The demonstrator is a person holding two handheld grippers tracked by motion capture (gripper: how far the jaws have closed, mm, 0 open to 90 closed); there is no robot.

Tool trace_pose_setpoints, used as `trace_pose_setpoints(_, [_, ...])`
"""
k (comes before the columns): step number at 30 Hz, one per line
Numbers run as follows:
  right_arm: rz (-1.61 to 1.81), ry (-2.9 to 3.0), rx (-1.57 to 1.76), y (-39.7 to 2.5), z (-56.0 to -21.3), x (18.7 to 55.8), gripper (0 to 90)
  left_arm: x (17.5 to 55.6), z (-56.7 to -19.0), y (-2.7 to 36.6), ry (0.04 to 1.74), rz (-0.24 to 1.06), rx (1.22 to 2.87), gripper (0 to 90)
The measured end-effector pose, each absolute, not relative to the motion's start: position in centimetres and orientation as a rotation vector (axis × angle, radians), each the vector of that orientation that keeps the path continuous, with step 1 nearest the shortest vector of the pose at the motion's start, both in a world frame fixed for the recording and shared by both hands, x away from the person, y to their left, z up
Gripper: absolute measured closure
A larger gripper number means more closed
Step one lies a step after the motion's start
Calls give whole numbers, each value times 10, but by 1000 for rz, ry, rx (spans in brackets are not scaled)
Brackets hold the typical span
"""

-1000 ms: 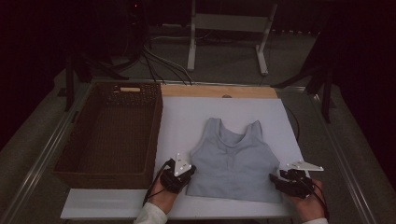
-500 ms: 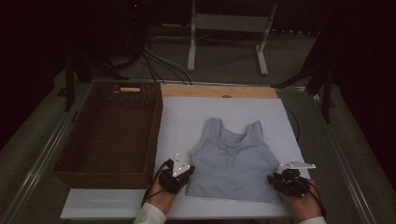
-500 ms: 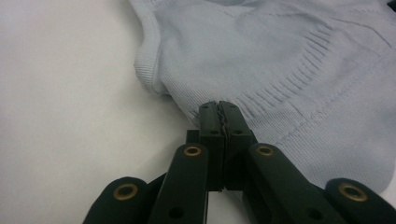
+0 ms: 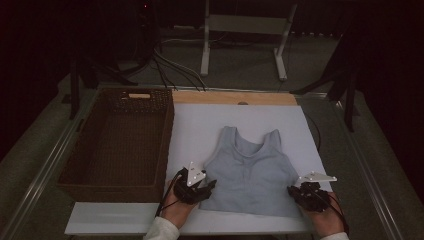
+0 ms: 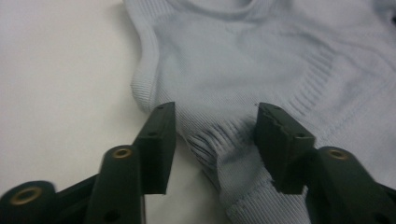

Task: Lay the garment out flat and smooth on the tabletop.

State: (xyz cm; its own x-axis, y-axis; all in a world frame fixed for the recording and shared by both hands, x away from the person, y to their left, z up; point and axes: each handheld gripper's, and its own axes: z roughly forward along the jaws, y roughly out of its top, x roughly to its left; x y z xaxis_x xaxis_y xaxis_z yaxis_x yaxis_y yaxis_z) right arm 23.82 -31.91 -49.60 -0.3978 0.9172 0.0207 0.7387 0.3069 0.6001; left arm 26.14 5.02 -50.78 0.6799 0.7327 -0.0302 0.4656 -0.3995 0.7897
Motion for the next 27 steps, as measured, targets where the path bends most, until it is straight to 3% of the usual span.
trace_pose_setpoints(6, [782,2265,1480,-316,-495,237,856,262,-512,46,943,384,2124,633])
trace_pose_setpoints(12, [789,2275,1466,-313,-495,236,856,260,-514,44,918,381,2180,875])
trace_pose_setpoints(27, [860,2307,1458,-312,-491,230,856,252,-504,61,962,366,2149,889])
